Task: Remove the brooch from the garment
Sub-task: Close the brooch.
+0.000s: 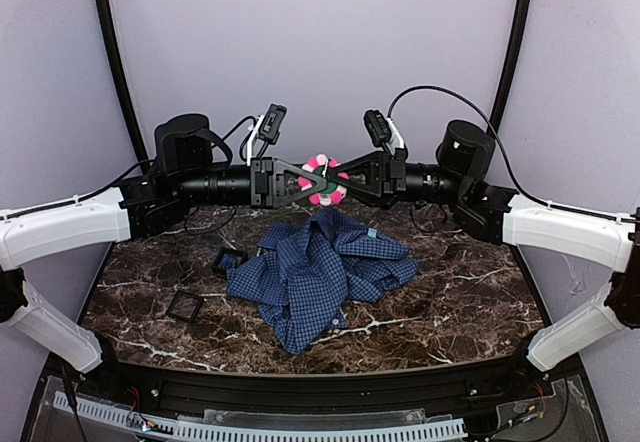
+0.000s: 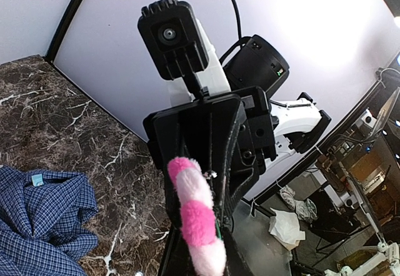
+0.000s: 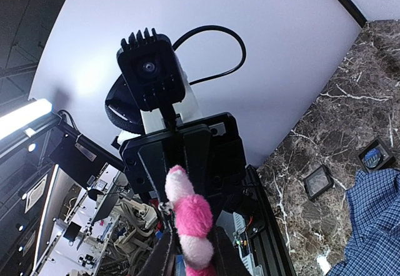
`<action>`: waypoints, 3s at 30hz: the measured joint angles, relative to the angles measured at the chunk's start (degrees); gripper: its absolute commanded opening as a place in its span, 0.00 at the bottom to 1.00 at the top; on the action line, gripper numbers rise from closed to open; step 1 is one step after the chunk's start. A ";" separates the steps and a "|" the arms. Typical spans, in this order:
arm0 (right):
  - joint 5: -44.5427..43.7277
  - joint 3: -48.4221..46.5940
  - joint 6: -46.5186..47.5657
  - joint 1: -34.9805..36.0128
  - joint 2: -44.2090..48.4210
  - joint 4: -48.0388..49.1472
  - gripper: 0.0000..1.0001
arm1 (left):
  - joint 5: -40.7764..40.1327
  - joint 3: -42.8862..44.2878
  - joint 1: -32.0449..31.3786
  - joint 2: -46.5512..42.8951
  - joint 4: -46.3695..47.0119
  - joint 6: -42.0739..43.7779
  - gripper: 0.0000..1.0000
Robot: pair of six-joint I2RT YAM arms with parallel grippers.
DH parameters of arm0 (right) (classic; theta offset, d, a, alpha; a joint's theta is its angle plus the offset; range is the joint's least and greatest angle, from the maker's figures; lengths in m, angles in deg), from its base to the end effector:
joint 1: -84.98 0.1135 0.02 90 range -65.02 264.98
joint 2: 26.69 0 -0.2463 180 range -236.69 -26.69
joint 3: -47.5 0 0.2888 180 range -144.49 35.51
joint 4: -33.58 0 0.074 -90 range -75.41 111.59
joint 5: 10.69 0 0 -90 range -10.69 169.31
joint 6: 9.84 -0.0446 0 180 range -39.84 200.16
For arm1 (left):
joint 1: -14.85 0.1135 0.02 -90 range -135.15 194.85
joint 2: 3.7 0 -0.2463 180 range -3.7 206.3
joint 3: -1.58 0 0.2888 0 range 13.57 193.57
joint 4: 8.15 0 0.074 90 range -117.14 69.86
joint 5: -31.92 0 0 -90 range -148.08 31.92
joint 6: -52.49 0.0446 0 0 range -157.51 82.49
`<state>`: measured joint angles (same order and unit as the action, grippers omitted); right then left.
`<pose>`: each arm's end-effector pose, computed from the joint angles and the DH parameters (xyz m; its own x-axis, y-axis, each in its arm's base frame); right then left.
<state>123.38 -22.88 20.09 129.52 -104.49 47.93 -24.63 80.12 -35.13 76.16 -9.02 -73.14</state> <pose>0.2346 0.2743 0.3297 -0.8203 0.0663 -0.5680 -0.5715 -0.0595 0.8184 0.2233 -0.3041 0.3451 -0.5985 -0.0430 -0.7999 0.7929 0.1103 -0.5992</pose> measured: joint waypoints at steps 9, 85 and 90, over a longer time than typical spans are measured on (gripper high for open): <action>0.20 0.00 -0.57 0.00 -0.46 1.70 0.16 | 1.66 0.00 0.26 0.09 0.96 -0.72 0.01; -3.72 -0.96 12.04 1.18 1.97 -6.12 0.00 | 7.32 -5.81 2.93 2.10 15.87 -19.39 0.01; -3.58 -2.10 13.29 1.14 1.97 -8.13 0.00 | 8.66 -5.49 3.32 2.80 16.98 -20.81 0.01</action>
<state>119.80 -24.98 33.38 130.65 -102.52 39.80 -15.97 74.63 -31.80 78.96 7.96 -93.95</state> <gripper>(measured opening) 0.066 0.080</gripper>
